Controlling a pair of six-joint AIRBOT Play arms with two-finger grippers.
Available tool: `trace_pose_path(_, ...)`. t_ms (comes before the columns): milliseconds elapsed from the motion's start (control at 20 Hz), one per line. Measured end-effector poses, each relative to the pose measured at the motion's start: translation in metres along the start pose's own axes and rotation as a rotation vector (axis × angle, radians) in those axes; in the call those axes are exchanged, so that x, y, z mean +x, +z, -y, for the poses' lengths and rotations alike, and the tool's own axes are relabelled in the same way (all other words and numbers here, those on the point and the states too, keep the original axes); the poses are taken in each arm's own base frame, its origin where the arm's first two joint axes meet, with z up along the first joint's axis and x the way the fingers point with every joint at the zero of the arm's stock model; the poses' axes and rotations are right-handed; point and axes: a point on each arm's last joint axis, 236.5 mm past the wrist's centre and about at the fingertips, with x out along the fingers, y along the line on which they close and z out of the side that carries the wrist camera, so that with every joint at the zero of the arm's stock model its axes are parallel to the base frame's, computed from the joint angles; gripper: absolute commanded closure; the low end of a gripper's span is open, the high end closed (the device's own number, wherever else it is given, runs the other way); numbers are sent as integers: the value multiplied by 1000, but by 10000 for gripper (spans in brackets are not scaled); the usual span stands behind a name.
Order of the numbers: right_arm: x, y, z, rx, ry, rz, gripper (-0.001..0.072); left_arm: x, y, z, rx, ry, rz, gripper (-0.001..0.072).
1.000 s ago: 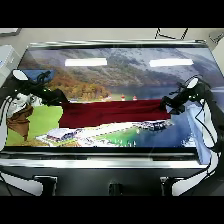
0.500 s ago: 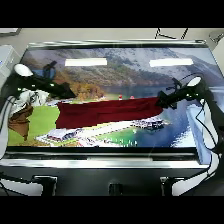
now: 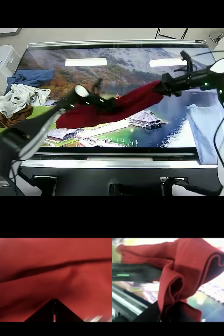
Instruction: Fold the clothes and pants, and hang the long-sleeved shirts on hangers.
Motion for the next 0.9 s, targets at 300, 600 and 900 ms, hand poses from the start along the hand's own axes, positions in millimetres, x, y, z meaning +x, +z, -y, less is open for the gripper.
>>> trace_pose_path(300, -11, -32, -74, -123, 30, 7, 675, 94, -46, 70, -259, -206, 36, 682)
trace_pose_path(600, 34, -30, -94, -146, 44, -7, 674, 60, -2, 54, -188, -202, 111, 685)
trace_pose_path(900, 151, -36, -119, -104, 145, -85, 672, -164, 99, -29, 24, 116, 340, 683)
